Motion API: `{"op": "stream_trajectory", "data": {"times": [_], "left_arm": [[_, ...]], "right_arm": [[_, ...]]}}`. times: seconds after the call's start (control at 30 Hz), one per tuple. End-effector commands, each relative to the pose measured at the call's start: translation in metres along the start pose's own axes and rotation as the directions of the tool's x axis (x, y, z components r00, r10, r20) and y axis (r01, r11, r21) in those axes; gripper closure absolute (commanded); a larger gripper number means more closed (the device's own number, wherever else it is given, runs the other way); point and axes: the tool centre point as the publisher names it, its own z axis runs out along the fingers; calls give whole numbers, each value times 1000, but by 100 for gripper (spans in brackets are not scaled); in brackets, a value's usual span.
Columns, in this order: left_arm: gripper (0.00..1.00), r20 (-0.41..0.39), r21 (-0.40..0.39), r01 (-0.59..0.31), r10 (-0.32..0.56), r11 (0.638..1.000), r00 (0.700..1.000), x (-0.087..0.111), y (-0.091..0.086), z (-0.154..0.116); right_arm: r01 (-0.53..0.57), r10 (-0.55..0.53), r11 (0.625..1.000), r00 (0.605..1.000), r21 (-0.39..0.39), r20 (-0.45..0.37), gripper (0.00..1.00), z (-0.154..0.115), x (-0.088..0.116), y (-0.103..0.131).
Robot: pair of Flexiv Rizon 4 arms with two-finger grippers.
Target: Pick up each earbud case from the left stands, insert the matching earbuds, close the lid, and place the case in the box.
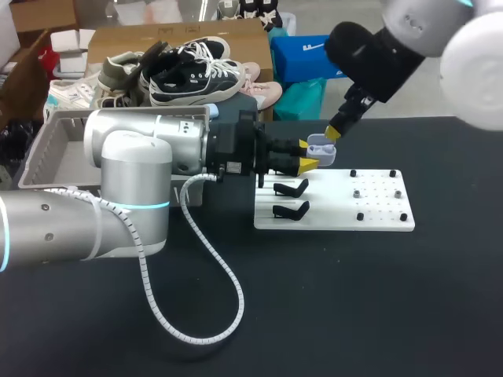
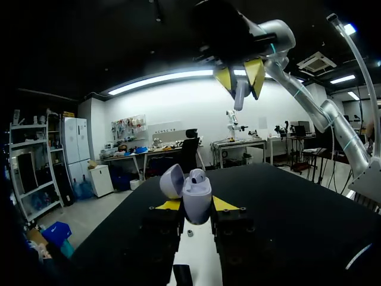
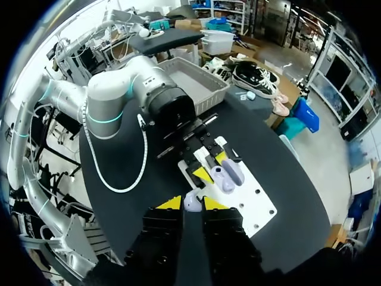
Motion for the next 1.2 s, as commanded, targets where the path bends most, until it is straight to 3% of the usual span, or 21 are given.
{"op": "stream_trajectory", "data": {"times": [0.03,0.37,1.2], "left_arm": [[100,2,-3,-2,2,1000,1000,1,0,0],[100,2,-3,-2,2,1000,1000,1,0,0],[100,2,-3,-2,2,1000,1000,1,0,0]], "right_arm": [[9,-10,1000,996,-17,-87,100,10,-13,-11],[24,-24,1000,990,-5,-135,100,30,-16,-21],[30,-31,999,986,-10,-166,100,59,-12,-35]]}}
